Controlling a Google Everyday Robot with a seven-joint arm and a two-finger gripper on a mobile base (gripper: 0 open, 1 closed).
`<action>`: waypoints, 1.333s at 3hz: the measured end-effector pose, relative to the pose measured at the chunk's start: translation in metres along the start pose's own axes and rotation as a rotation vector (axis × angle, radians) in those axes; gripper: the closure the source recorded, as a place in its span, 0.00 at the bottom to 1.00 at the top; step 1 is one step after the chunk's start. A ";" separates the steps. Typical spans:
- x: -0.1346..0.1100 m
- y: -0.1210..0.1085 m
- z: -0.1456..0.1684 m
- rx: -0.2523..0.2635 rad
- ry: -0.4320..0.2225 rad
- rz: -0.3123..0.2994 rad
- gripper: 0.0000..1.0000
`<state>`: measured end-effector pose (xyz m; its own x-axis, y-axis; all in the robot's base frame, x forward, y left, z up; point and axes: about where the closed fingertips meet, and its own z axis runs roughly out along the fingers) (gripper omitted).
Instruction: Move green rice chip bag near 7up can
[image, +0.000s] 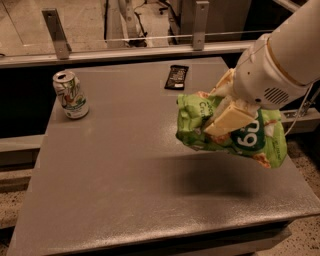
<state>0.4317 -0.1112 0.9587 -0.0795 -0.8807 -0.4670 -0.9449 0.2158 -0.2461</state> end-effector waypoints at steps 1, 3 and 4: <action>-0.014 -0.002 0.005 0.011 -0.054 -0.005 1.00; -0.090 -0.071 0.059 0.048 -0.238 -0.056 1.00; -0.116 -0.092 0.108 0.014 -0.260 -0.073 1.00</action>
Offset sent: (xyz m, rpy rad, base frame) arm 0.1043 0.0913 0.0181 0.2677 -0.1629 0.0759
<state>0.5624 0.0167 0.9443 0.0744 -0.7565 -0.6497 -0.9407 0.1631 -0.2976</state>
